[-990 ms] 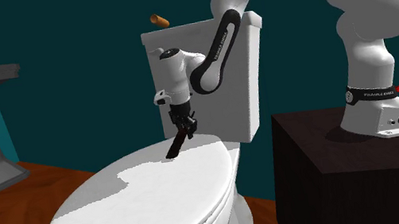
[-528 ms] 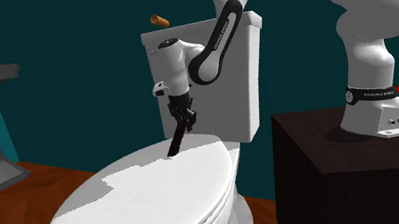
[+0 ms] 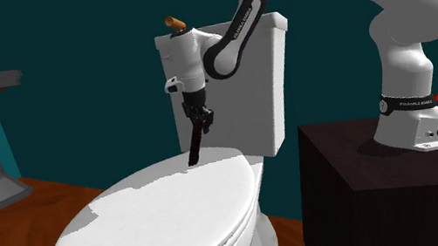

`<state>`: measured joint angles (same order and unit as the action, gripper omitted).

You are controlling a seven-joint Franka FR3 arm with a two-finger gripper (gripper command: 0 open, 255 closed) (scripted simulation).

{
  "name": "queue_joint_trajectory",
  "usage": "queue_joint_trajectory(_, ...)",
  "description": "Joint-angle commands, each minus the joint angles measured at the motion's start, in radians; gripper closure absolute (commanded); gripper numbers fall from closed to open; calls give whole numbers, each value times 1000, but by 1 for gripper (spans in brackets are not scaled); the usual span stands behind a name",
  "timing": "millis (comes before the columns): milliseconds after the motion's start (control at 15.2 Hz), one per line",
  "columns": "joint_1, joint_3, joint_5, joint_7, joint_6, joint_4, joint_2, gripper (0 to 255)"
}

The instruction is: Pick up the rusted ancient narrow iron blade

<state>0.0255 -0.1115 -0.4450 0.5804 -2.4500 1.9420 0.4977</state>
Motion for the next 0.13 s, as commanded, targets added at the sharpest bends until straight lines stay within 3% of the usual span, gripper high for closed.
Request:
queue_joint_trajectory(0,-2,1,3,7,10,-1,-10,255)
queue_joint_trajectory(66,-2,1,3,7,10,-1,-10,255)
